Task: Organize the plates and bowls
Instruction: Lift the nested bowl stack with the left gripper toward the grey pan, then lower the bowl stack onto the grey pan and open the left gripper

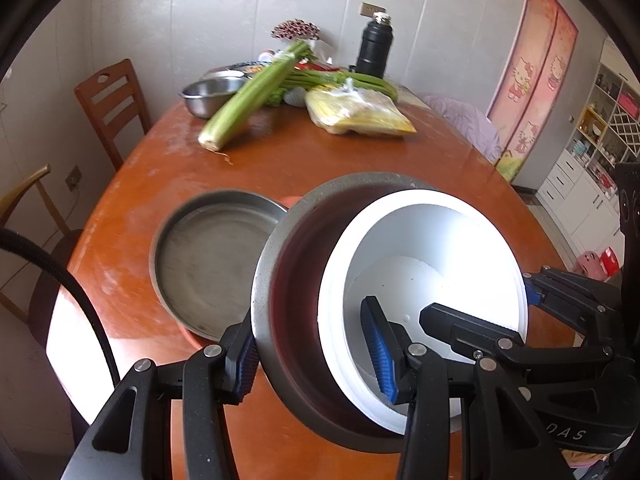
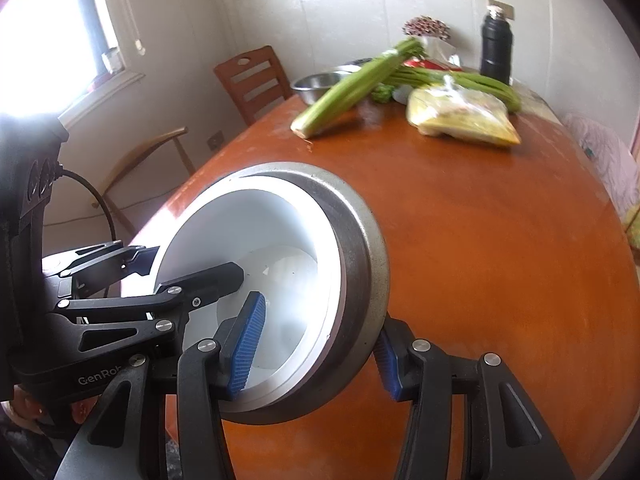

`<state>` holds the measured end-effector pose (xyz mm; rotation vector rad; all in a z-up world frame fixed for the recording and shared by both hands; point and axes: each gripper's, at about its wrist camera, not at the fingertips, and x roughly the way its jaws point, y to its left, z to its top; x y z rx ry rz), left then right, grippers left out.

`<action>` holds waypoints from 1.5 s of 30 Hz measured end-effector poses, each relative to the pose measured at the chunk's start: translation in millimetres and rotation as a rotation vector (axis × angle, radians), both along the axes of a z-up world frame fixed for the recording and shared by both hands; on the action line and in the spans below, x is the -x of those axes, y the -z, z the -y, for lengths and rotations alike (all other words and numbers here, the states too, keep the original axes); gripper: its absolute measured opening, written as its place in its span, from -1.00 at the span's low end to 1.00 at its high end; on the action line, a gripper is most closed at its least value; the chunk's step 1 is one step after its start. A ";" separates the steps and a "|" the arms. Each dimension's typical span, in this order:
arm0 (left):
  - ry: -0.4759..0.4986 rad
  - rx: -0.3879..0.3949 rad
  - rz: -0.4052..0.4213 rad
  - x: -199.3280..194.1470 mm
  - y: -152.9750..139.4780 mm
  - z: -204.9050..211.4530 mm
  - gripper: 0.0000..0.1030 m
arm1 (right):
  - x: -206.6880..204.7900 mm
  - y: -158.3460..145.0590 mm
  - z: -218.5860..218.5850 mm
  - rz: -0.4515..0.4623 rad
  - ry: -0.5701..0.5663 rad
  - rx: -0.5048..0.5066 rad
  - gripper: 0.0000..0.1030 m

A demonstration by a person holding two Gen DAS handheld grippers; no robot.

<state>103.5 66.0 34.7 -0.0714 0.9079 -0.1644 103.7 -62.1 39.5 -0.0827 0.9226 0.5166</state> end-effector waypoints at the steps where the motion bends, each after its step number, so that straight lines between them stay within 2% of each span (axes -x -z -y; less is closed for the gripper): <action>1: -0.008 0.003 0.004 -1.5 -2.1 -5.8 -0.09 | -2.0 -1.7 -4.7 0.005 -0.005 0.002 0.04; 18: -0.091 -0.018 0.043 -34.2 -21.0 -61.7 -0.09 | -46.9 -15.2 -57.8 0.024 -0.080 -0.030 0.04; 33: -0.127 -0.024 -0.019 -50.1 12.3 -71.2 -0.09 | -73.4 20.4 -72.7 -0.042 -0.109 -0.022 0.04; 45: -0.144 -0.073 -0.028 -56.7 23.6 -63.8 -0.10 | -76.3 34.5 -70.6 -0.048 -0.104 -0.011 0.03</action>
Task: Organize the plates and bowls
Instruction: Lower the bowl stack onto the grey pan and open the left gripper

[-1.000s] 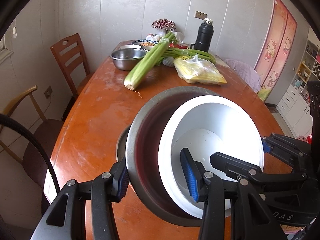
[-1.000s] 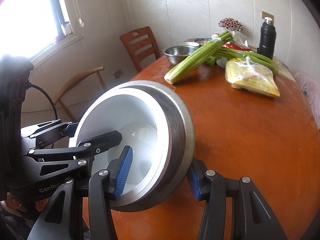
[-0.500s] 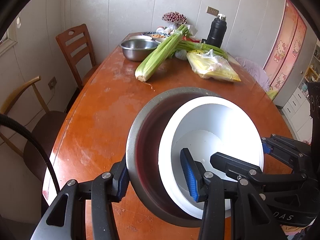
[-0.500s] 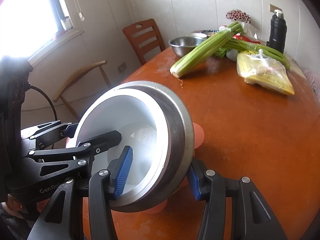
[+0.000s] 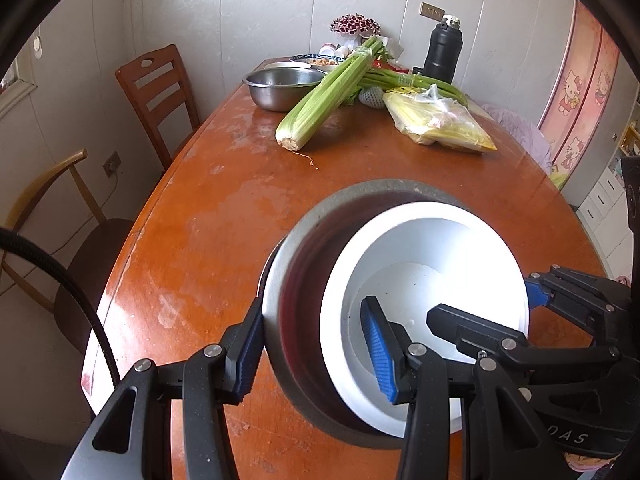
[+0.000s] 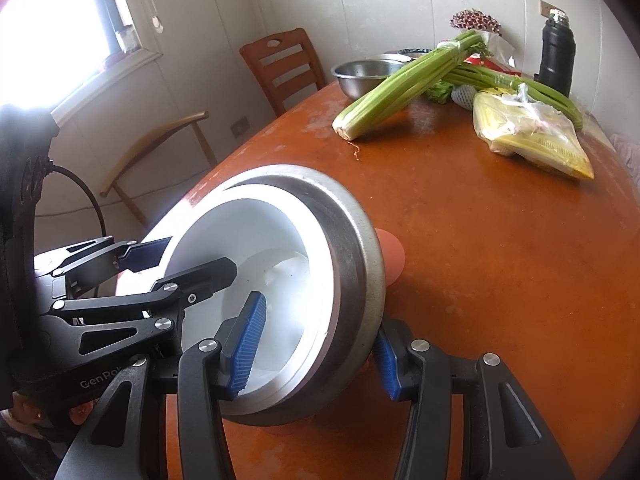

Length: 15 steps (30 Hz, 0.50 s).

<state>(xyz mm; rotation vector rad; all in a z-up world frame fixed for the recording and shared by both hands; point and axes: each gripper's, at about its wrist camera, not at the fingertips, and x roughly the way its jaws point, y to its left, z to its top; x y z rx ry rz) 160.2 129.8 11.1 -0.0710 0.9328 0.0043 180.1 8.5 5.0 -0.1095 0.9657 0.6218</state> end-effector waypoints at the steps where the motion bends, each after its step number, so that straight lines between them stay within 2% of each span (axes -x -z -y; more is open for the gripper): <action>1: -0.001 -0.005 0.003 -0.2 0.1 0.7 -0.10 | -0.3 0.2 0.2 0.001 0.000 0.000 0.02; 15: -0.012 -0.061 0.015 -0.3 2.3 5.7 -0.11 | -0.1 4.5 0.3 0.013 -0.001 0.007 0.01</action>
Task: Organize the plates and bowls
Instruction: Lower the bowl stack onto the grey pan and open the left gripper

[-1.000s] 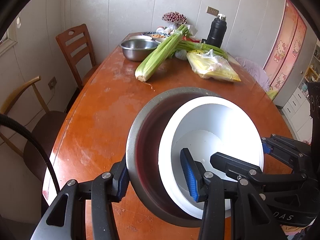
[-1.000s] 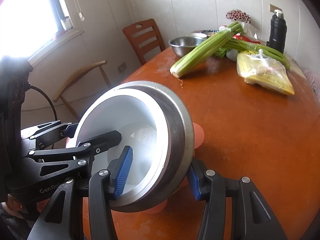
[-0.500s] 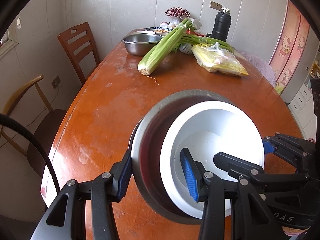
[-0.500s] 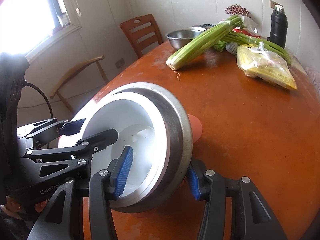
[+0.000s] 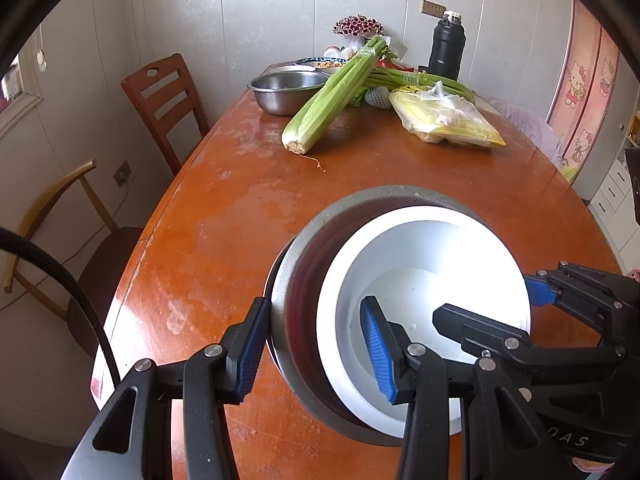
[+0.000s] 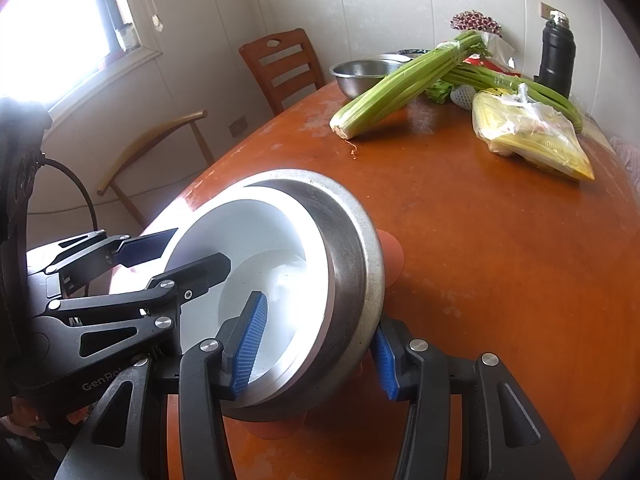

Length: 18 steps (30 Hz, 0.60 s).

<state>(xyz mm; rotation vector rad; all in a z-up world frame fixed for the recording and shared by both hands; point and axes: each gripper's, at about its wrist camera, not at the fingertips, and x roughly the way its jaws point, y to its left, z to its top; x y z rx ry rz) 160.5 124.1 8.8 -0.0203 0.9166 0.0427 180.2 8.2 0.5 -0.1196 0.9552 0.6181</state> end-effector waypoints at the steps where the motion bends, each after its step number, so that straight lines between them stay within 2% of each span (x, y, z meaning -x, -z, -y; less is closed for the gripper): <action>1: 0.000 -0.003 0.001 -0.2 0.2 0.4 -0.10 | -0.1 0.3 0.2 -0.001 0.000 0.000 0.01; 11: -0.001 -0.039 0.012 -0.8 2.8 4.9 -0.09 | 0.4 2.5 0.6 0.020 0.015 0.030 0.01; 18: -0.013 -0.033 0.015 1.1 3.2 4.9 -0.03 | 0.3 3.1 0.6 0.041 0.022 0.045 0.01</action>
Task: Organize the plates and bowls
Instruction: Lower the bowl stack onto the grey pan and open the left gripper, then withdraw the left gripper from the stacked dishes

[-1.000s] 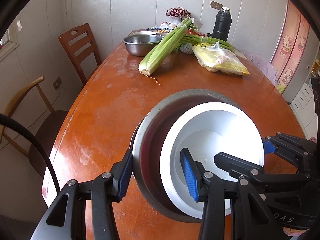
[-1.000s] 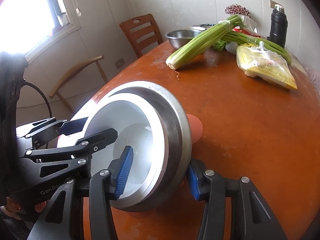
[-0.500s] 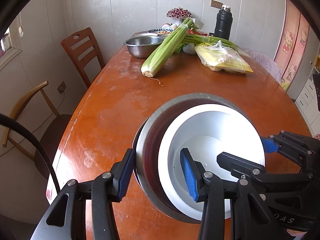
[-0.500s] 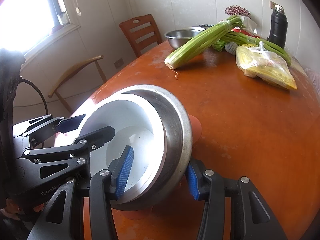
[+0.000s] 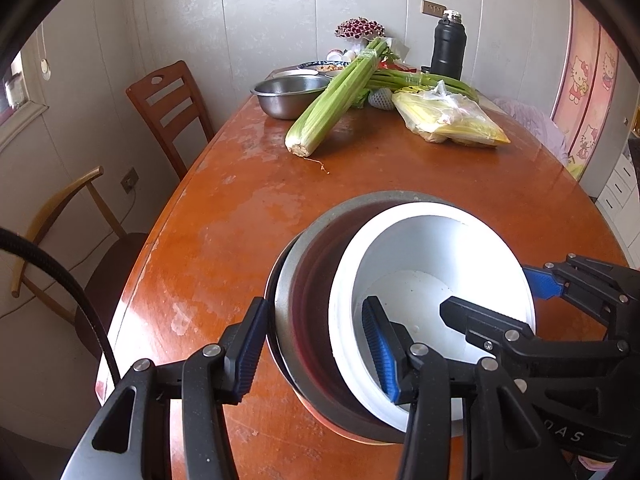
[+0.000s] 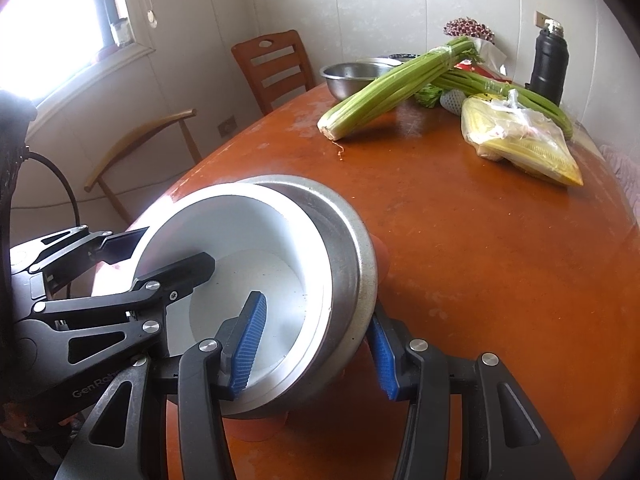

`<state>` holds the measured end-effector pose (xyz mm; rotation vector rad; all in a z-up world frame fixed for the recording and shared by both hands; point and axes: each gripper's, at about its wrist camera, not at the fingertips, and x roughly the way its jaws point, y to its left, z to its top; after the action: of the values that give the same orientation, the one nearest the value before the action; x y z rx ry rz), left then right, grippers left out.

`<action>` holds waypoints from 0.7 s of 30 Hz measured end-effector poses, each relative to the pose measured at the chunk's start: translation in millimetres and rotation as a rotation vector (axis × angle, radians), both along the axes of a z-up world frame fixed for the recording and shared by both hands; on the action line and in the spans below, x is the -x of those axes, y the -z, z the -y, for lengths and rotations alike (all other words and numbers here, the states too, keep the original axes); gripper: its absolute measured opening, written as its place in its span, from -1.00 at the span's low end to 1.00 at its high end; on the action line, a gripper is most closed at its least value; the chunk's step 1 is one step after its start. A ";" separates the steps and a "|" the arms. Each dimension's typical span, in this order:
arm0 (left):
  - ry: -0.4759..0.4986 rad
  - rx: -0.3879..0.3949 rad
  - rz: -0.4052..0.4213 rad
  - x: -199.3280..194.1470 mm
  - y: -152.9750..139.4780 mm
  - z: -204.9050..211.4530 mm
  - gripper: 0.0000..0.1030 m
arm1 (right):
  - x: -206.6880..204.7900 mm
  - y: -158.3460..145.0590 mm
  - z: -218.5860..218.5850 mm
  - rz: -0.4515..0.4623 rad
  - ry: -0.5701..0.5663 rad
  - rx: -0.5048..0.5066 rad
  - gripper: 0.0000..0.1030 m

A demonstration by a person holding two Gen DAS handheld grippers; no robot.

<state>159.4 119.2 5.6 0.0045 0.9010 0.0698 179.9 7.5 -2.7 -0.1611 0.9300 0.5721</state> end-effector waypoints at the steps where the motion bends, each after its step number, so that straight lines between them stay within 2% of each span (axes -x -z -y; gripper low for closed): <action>1: -0.002 0.002 -0.001 0.3 0.0 -0.4 -0.02 | -0.2 0.3 0.1 0.003 0.002 0.003 0.01; 9: -0.021 -0.021 0.009 5.0 -2.9 -1.7 0.14 | -2.3 1.8 1.1 0.009 0.017 0.009 0.01; 14: -0.017 -0.007 0.023 10.3 -6.8 -2.4 0.29 | -4.7 0.9 4.3 0.035 0.040 0.019 0.04; 21: -0.015 -0.006 0.049 19.3 -15.0 -0.9 0.30 | -5.4 0.8 5.4 0.046 0.046 0.024 0.06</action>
<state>140.1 120.1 20.5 0.0017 0.8517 0.0863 185.3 2.2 -3.4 -0.1738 0.8945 0.5132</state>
